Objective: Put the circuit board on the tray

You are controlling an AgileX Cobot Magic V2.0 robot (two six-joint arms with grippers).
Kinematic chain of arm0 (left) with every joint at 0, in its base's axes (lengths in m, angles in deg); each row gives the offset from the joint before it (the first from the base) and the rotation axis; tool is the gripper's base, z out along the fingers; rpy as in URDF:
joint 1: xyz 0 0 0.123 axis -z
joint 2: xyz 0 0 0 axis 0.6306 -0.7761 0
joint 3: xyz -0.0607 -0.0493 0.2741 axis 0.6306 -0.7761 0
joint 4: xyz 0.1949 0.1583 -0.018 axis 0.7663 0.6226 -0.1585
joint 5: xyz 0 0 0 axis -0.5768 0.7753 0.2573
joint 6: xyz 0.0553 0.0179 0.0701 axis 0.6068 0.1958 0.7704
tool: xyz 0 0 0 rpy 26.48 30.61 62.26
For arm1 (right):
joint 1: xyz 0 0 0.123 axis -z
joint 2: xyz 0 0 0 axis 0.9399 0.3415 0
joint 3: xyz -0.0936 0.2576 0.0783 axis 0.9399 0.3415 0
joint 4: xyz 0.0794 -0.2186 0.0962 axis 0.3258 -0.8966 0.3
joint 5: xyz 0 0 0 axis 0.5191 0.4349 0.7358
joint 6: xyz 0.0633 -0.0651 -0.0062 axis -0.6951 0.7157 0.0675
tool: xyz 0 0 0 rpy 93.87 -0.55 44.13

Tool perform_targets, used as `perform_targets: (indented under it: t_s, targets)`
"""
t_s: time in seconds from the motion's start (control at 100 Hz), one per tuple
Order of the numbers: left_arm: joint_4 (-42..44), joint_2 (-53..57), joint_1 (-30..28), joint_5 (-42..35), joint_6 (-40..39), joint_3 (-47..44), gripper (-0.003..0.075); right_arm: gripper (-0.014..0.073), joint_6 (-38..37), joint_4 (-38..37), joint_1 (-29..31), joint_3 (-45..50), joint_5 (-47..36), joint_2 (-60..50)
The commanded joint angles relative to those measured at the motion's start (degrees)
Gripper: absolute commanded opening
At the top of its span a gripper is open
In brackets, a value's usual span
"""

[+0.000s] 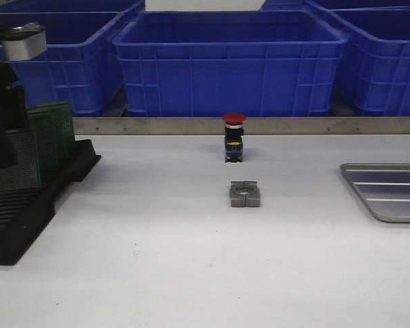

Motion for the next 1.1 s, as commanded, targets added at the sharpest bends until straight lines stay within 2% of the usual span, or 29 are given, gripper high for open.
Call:
perform_targets:
  t_s: [0.0, 0.08, 0.2, 0.22, 0.48, 0.67, 0.94, 1.09]
  targets:
    - [-1.79, 2.87, -0.05, 1.57, -0.10, 1.70, 0.0384, -0.0062, 0.11, -0.31, 0.27, -0.65, -4.89, -1.39]
    - [-1.79, 2.87, -0.05, 3.68, -0.10, 1.70, 0.0252, -0.0062, 0.11, -0.31, 0.27, -0.65, -4.89, -1.39]
    - [-0.64, 2.87, -0.05, 4.58, -0.10, 1.70, -0.0004, -0.0062, 0.11, -0.31, 0.27, -0.65, -4.89, -1.39]
    - [-0.51, 2.87, -0.05, 4.58, -0.10, 1.70, -0.0022, -0.0062, 0.11, -0.31, 0.27, -0.65, -4.89, -1.39]
    - [-0.32, 2.99, -0.05, 9.21, -0.31, 4.31, -0.0020, -0.0062, 0.11, -0.31, 0.27, -0.65, -4.89, -1.39]
    - [-4.40, 4.65, 0.07, 9.21, -0.80, 7.79, -0.0020, -0.0062, 0.11, -0.31, 0.27, -0.65, -4.89, -1.39]
    - [-24.08, 6.47, 1.52, 9.21, -0.80, 7.78, -0.0020, -0.0062, 0.11, -0.31, 0.27, -0.65, -4.89, -1.39]
    - [-28.65, 6.47, 4.90, 9.21, -0.80, 7.78, -0.0020, -0.0062, 0.11, -0.31, 0.27, -0.65, -4.89, -1.39]
